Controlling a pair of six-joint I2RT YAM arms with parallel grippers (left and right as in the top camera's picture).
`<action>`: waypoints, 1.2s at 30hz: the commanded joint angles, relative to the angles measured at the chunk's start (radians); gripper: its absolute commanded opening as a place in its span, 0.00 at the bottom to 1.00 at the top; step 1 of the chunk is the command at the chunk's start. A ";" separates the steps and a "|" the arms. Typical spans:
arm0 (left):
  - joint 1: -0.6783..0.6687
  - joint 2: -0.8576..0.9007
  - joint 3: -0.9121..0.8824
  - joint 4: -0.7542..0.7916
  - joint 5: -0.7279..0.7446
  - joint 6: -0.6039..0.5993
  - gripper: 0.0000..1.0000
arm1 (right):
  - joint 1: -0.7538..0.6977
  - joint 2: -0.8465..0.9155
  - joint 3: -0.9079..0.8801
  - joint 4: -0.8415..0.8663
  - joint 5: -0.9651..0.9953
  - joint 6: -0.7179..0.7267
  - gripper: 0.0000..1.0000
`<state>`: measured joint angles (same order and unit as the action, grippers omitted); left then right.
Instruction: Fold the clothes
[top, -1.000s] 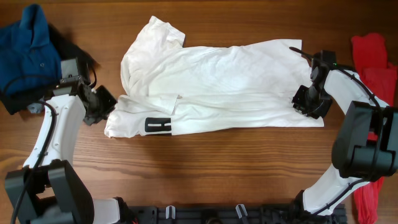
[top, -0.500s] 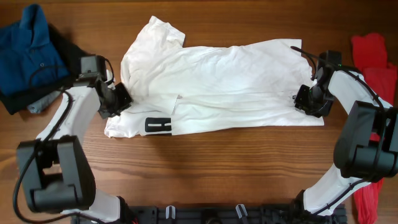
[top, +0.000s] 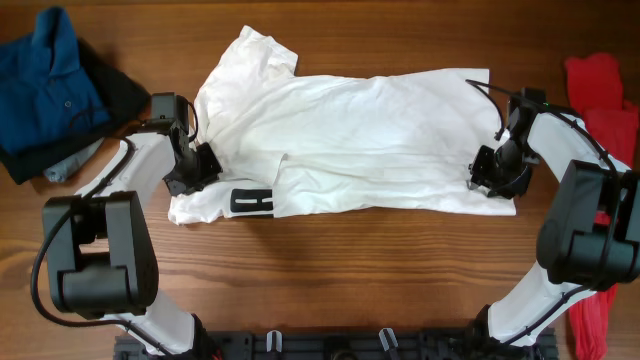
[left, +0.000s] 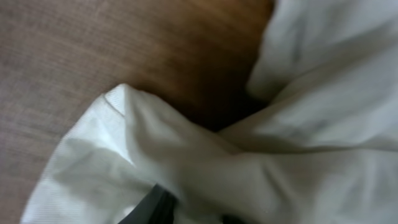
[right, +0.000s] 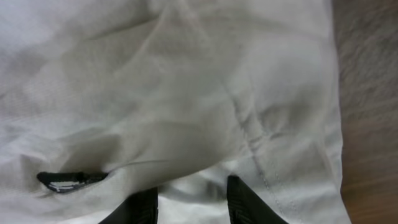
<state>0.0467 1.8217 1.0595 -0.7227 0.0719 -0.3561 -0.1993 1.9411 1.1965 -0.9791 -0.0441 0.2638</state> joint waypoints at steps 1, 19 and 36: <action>0.001 0.031 0.000 -0.071 -0.098 0.012 0.29 | 0.007 0.064 -0.043 -0.050 -0.010 0.042 0.34; 0.145 0.025 -0.001 -0.254 -0.271 -0.124 0.22 | 0.007 0.064 -0.043 -0.172 0.358 0.309 0.30; 0.134 -0.392 0.045 -0.043 -0.124 -0.035 0.49 | 0.007 -0.185 -0.013 -0.011 0.126 0.116 0.33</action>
<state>0.1833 1.5295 1.0718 -0.8402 -0.1482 -0.4297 -0.1909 1.8671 1.1709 -1.0172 0.1638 0.4446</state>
